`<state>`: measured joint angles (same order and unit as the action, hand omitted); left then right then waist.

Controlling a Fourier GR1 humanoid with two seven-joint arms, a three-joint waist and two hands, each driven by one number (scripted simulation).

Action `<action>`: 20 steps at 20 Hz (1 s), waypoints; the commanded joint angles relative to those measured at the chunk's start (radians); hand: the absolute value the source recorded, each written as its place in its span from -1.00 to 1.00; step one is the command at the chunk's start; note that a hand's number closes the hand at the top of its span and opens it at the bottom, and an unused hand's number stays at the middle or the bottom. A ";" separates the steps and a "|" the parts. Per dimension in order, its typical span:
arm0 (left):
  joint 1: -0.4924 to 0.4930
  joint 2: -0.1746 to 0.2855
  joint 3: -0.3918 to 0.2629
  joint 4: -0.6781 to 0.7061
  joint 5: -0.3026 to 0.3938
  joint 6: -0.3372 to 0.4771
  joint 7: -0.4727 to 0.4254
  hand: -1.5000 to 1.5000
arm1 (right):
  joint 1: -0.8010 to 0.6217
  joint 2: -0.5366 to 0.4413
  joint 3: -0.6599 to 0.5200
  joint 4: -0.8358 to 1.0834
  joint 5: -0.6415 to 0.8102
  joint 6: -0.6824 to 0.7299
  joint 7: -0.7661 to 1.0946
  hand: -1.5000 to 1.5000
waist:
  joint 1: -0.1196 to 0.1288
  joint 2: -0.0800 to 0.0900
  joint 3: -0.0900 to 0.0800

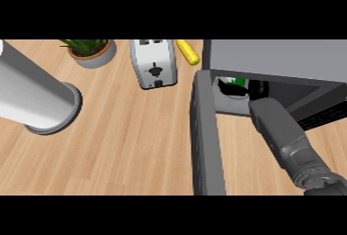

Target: Pick up the milk, place it into the microwave and close the microwave

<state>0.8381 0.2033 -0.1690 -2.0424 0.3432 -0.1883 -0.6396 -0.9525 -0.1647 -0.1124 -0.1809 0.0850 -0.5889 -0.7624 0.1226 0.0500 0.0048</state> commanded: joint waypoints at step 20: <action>-0.085 0.014 0.010 0.056 0.003 -0.017 0.027 -1.00 | -0.102 -0.036 -0.077 0.034 0.006 -0.301 -0.053 1.00 | 0.040 0.023 0.000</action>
<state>0.7735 0.2190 -0.1537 -2.0045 0.3619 -0.2064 -0.6106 -1.0387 -0.2044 -0.1887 -0.1617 0.0816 -0.8138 -0.7989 0.1555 0.0692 0.0050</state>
